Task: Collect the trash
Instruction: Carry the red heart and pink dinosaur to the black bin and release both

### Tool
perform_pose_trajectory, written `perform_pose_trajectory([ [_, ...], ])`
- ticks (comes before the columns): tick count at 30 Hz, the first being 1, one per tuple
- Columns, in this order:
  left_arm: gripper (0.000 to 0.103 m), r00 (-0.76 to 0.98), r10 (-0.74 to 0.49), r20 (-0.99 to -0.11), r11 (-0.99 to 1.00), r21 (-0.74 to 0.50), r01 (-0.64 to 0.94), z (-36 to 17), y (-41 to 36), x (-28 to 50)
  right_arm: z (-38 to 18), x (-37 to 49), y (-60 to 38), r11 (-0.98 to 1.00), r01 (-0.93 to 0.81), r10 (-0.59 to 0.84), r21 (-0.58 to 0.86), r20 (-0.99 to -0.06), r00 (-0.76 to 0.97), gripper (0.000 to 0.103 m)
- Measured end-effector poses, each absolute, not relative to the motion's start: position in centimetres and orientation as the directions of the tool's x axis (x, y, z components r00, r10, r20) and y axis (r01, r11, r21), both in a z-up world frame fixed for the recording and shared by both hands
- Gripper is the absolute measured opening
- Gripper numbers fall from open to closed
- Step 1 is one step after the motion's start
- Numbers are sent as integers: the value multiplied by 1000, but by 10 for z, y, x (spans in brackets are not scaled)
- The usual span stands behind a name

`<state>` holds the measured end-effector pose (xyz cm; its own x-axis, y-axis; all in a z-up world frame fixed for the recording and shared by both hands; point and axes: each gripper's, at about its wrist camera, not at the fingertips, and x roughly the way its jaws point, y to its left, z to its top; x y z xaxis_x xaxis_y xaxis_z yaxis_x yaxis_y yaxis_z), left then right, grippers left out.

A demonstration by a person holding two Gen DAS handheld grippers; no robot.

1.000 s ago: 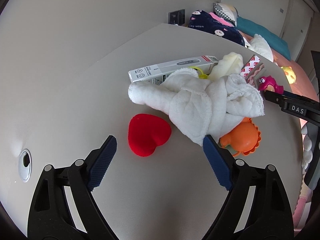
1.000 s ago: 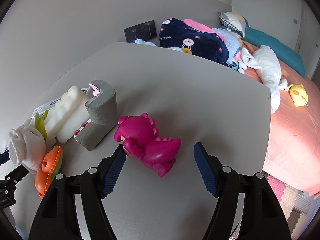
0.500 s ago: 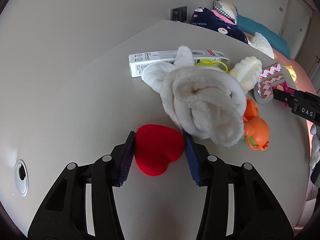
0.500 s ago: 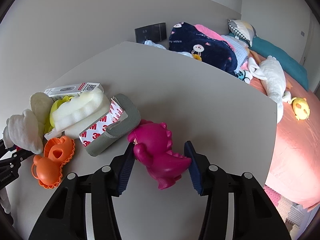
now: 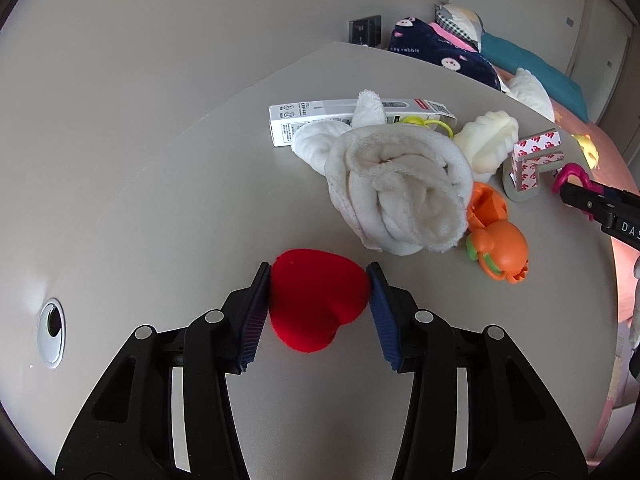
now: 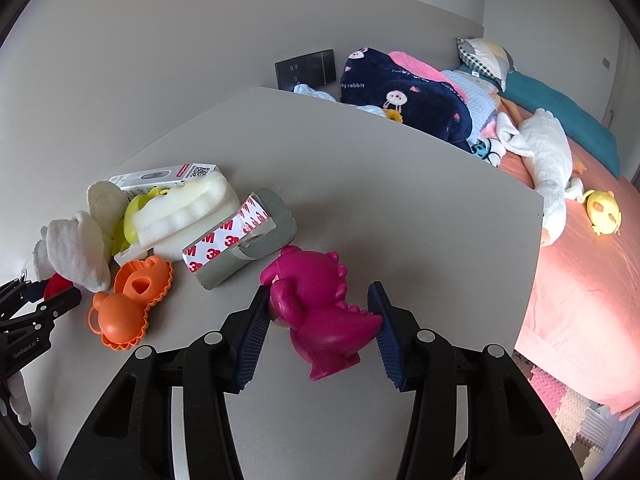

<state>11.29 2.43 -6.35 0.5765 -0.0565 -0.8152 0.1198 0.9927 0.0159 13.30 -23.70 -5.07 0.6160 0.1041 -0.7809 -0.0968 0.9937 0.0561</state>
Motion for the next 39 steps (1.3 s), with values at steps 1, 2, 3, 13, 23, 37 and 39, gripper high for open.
perform_pose_trajectory([
  [1, 47, 578, -55, -814, 993, 16, 116, -62, 24, 109, -49, 130, -238, 994, -96, 106, 59, -782, 614, 51],
  [2, 47, 580, -53, -813, 994, 16, 112, -60, 23, 106, -48, 127, -239, 993, -94, 113, 70, -786, 608, 51],
  [3, 47, 582, -52, -812, 994, 15, 110, -58, 22, 103, -47, 124, -241, 992, -91, 122, 84, -789, 602, 51],
  [13, 47, 611, -114, -783, 989, -30, 146, -33, -6, 68, -25, 82, -250, 991, -91, 134, 99, -773, 620, 51],
  [23, 47, 626, -158, -763, 980, -45, 192, -14, -39, 36, -9, 39, -268, 990, -91, 141, 108, -758, 637, 51],
  [37, 47, 614, -234, -754, 955, -58, 292, -4, -99, 5, 2, -14, -300, 993, -54, 114, 104, -742, 660, 51],
  [39, 47, 608, -244, -756, 950, -60, 306, -4, -108, 2, 2, -20, -305, 994, -46, 108, 103, -742, 662, 51],
])
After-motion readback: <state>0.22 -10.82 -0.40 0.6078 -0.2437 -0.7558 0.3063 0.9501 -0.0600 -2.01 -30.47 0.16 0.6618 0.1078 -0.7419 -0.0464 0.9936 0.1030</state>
